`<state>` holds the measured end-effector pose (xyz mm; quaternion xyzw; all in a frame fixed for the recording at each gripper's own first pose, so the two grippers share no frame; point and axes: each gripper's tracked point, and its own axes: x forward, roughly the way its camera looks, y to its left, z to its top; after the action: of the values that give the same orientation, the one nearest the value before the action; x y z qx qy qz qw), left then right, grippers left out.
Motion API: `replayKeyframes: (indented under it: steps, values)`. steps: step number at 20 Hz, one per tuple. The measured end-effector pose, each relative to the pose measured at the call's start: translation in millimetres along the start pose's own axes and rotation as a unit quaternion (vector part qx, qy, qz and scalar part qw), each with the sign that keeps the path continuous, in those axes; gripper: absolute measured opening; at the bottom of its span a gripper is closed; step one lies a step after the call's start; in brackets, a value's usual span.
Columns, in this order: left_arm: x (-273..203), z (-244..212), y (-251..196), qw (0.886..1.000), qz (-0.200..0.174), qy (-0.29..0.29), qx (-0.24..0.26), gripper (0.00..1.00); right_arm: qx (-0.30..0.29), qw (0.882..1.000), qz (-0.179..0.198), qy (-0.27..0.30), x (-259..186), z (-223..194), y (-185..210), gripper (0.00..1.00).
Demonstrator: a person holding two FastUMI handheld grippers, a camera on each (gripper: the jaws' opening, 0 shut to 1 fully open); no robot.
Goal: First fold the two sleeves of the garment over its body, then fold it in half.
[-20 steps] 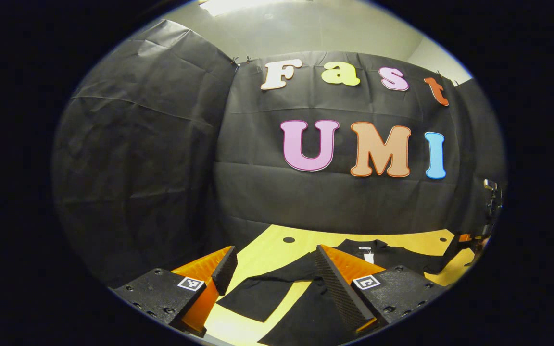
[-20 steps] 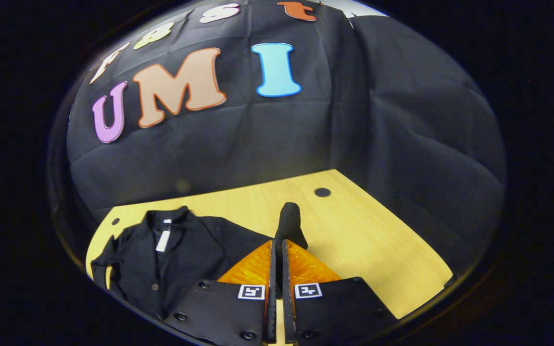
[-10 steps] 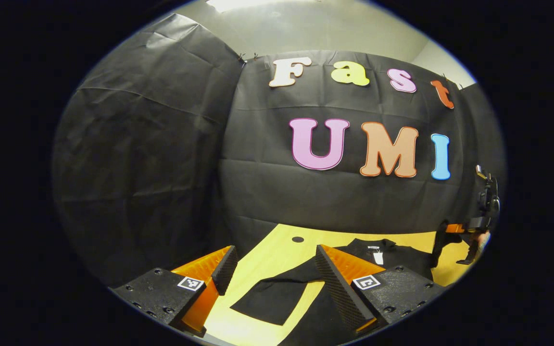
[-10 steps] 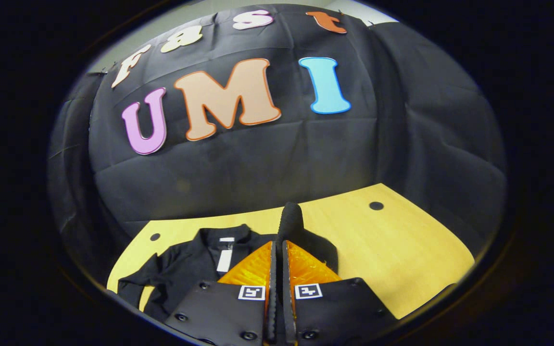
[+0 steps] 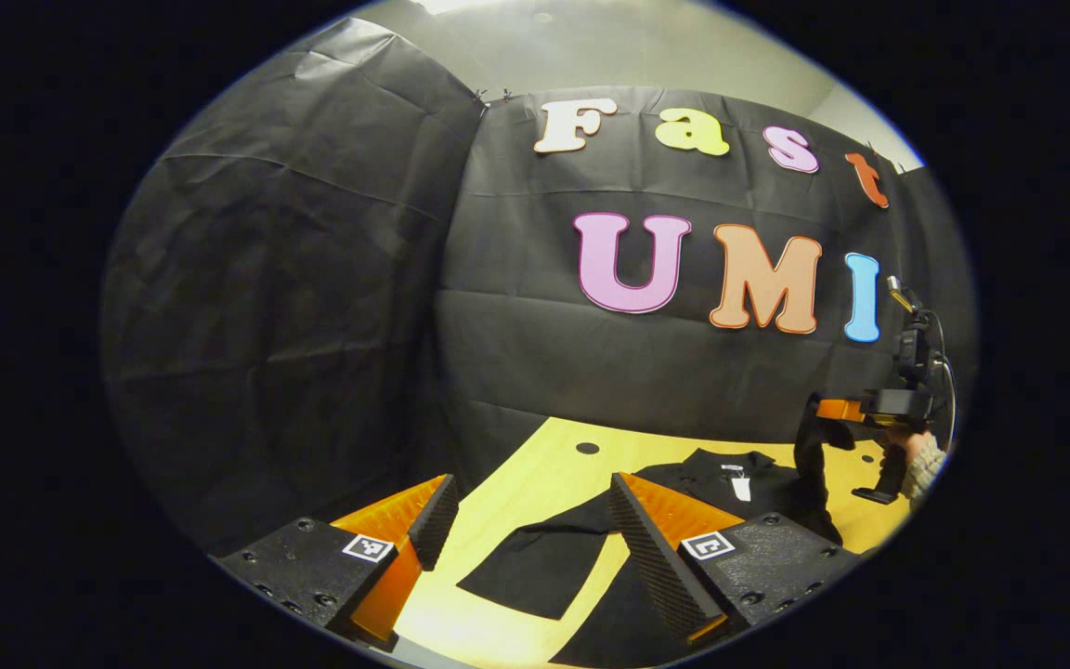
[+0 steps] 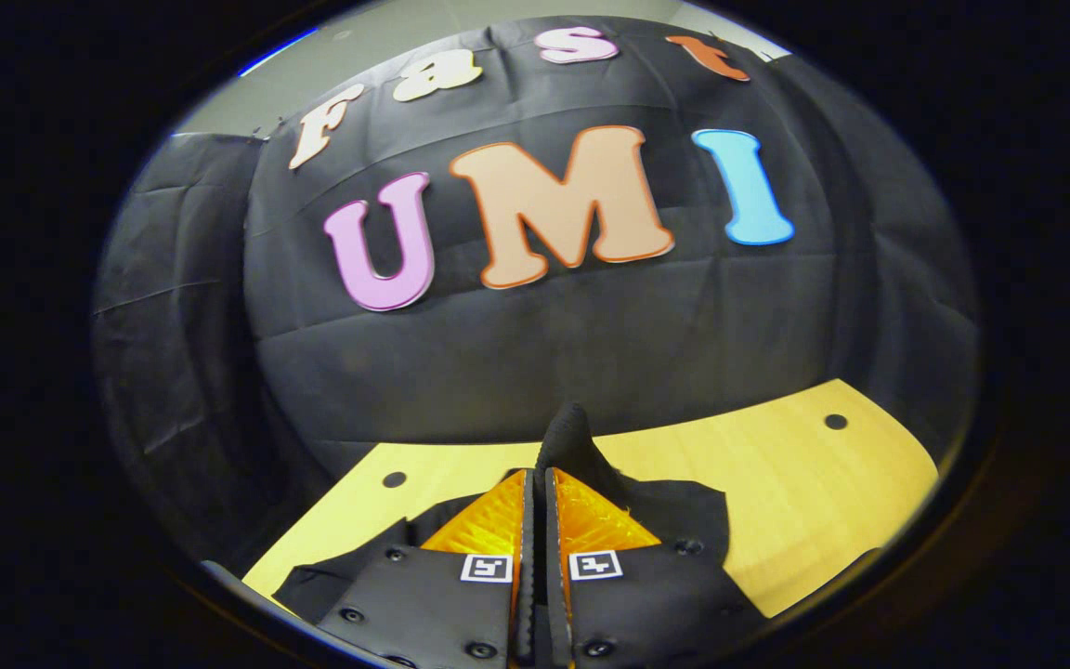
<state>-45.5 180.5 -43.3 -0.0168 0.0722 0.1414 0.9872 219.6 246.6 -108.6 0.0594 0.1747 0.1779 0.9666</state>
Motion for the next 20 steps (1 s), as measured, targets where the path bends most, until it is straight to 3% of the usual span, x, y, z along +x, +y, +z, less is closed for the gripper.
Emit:
replayKeyframes:
  steps: [1, 2, 10, 11, 15, 17, 18, 19, 20]
  values:
    - [-0.2, -0.2, 1.9, 1.0, 0.001, 0.0, 0.0, 0.98, -0.006, 1.0, 0.014, 0.004, 5.2, -2.6, 16.2, 0.03]
    - [0.3, 0.2, 3.5, 1.0, 0.002, 0.0, 0.001, 0.96, -0.01, 1.0, 0.026, 0.007, 11.0, -9.7, 32.2, 0.08]
    - [5.1, -0.2, 10.5, 1.0, 0.001, -0.002, 0.008, 0.96, -0.042, 0.993, 0.092, 0.059, 60.7, -61.8, 119.7, 0.08]
    - [5.5, -2.2, 10.6, 1.0, -0.001, 0.0, 0.008, 0.98, -0.046, 0.992, 0.096, 0.063, 68.5, -67.9, 127.2, 0.12]
    - [7.6, -10.7, 9.7, 1.0, -0.008, 0.009, 0.009, 0.98, -0.043, 0.989, 0.101, 0.099, 87.2, -97.2, 138.2, 0.0]
    - [9.2, -13.6, 7.8, 1.0, -0.013, 0.01, 0.009, 0.96, -0.049, 0.988, 0.098, 0.107, 92.1, -104.5, 136.3, 0.12]
    - [10.3, -16.3, 5.7, 1.0, -0.016, 0.013, 0.009, 0.96, -0.055, 0.988, 0.097, 0.106, 92.8, -107.0, 134.9, 0.03]
    - [11.8, -19.6, 5.2, 1.0, -0.019, 0.017, 0.009, 0.98, -0.055, 0.988, 0.104, 0.104, 89.3, -103.7, 137.2, 0.03]
    - [12.4, -22.9, 4.5, 1.0, -0.02, 0.021, 0.008, 0.98, -0.055, 0.987, 0.109, 0.106, 88.5, -108.5, 135.6, 0.24]
